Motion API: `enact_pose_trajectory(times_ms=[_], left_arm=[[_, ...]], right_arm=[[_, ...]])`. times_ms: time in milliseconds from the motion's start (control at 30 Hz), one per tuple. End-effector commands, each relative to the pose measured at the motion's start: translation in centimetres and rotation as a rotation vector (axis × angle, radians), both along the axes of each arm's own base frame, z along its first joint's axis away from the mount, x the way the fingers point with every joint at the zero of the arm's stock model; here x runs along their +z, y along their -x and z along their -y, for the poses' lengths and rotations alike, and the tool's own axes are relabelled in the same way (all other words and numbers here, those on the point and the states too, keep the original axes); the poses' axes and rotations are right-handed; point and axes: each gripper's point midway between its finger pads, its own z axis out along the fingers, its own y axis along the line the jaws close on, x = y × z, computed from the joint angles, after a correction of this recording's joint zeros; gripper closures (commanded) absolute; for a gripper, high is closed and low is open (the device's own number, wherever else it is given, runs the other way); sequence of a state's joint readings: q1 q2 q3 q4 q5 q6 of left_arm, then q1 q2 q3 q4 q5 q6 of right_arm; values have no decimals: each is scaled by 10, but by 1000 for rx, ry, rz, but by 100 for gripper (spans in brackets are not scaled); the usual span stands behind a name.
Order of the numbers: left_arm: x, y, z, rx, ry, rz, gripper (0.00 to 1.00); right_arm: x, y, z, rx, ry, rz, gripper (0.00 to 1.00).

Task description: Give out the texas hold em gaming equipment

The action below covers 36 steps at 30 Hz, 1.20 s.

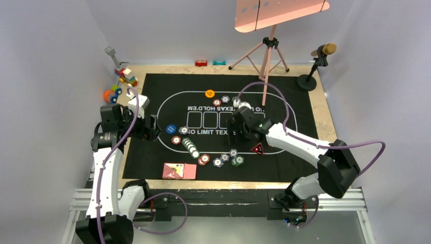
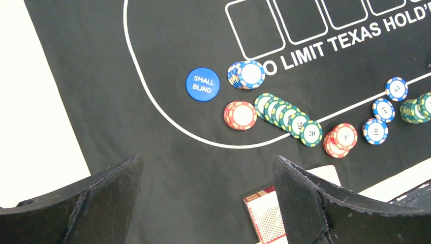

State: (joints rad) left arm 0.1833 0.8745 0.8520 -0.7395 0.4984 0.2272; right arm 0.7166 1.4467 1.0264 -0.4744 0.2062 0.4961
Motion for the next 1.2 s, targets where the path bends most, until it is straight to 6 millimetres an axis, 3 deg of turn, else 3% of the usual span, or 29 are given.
enact_pose_trajectory(times_ms=[0, 133, 367, 633, 833, 1167], left_arm=[[6, -5, 0, -15, 2, 46, 0], [6, -5, 0, -15, 1, 46, 0], [6, -4, 0, -13, 1, 45, 0], [5, -4, 0, -13, 0, 45, 0], [5, -5, 0, -12, 2, 41, 0], [5, -5, 0, -10, 2, 40, 0]], right_arm=[[-13, 51, 14, -11, -5, -61, 16], [-18, 82, 12, 36, -17, -99, 10], [-40, 104, 2, 97, -5, -155, 7], [-69, 103, -1, 100, 79, -186, 7], [-87, 104, 2, 99, 124, -213, 14], [-95, 101, 1, 104, 154, -211, 26]])
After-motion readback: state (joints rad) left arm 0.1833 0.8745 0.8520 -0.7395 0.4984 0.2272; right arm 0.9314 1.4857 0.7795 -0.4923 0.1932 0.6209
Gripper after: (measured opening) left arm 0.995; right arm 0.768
